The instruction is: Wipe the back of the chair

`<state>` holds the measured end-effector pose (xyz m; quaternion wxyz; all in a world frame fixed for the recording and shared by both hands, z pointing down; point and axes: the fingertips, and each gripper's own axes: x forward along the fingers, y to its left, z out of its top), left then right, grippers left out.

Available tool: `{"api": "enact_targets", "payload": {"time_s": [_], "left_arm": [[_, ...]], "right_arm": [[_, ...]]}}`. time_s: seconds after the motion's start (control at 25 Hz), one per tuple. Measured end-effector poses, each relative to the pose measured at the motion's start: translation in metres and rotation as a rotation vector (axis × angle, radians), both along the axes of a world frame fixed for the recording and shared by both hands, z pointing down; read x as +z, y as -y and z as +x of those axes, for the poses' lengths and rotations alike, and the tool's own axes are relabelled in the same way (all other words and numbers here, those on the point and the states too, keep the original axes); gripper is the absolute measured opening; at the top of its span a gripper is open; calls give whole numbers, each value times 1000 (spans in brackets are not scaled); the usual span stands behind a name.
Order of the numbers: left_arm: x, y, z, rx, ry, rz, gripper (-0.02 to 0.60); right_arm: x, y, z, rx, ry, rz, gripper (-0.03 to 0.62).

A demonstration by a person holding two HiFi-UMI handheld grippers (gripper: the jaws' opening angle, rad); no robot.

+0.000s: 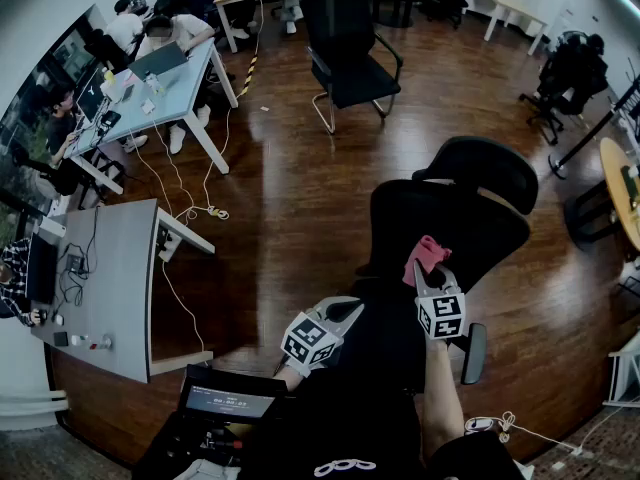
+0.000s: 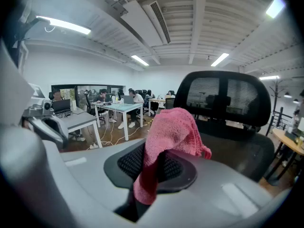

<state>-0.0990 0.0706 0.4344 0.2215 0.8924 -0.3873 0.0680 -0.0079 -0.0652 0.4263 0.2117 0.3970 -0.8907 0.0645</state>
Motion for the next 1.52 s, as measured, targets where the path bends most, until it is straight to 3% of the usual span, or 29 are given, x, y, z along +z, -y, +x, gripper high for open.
{"api": "enact_targets", "payload": {"time_s": [0.36,0.68,0.84,1.12,1.52], "left_arm": [[2,9,-50,-92,1,-3,-12],[3,17,-80,-140,3,-31,-12],[5,25,-86,-143,11,-45,-12],[5,44,-72,-108,42,-51,-12],[2,57,-23,-4,48,-44,-12]], "right_arm": [[-14,68,-86,-108,-5,49,48],[2,106,-145,-192,-43,11,48],[26,133,-153,-200,-81,-29,48],[31,153,-101,-124,-68,-51,48],[32,188,74,176,-84,-47,48]]}}
